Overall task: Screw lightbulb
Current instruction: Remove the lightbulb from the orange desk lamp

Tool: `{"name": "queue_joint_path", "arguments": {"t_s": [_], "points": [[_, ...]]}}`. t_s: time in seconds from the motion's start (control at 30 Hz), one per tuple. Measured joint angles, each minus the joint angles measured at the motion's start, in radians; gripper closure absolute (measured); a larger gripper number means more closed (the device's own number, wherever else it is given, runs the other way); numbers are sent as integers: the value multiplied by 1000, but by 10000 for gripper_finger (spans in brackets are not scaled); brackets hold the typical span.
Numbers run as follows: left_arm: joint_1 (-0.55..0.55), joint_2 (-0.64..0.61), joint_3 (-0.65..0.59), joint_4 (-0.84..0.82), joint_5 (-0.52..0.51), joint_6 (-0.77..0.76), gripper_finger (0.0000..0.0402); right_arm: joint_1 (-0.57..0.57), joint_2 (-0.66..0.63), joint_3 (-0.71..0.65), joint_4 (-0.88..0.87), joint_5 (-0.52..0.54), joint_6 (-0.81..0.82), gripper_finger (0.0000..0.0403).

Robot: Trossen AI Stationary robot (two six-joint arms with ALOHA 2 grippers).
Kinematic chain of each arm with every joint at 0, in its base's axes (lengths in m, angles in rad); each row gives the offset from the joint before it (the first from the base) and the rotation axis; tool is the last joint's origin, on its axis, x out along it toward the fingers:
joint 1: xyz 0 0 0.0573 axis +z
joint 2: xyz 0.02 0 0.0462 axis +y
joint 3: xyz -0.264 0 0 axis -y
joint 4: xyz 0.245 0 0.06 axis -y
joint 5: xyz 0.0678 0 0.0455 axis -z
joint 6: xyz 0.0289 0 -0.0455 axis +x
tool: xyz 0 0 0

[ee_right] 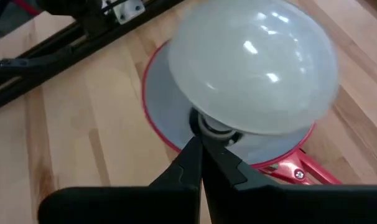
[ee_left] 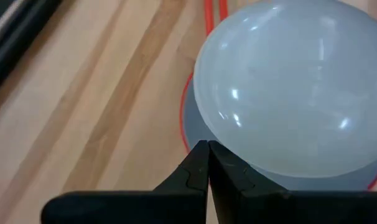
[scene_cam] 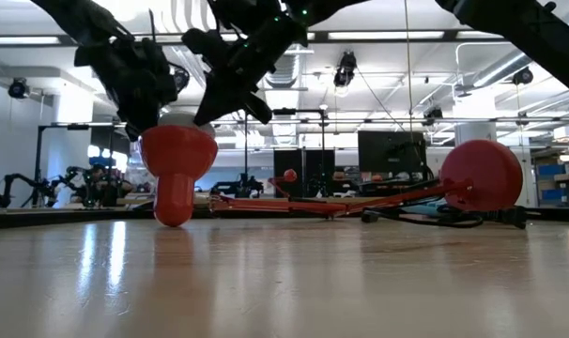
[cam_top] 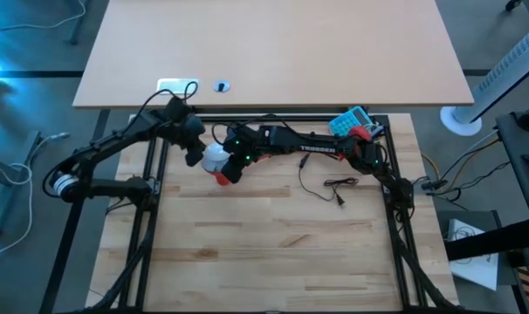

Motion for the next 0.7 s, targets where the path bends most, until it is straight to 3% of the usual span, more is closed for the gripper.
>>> {"name": "queue_joint_path", "arguments": {"t_s": [0.2,0.5,0.7], "points": [[-29,-42,2,-35,19,-42,401,-26,0,-3,-10,16,-7,403],[-158,-247,2,-119,45,-168,401,-100,0,-8,-38,33,-29,403],[-151,-259,2,-155,-30,-142,401,-88,-2,3,-82,29,-49,403]]}}
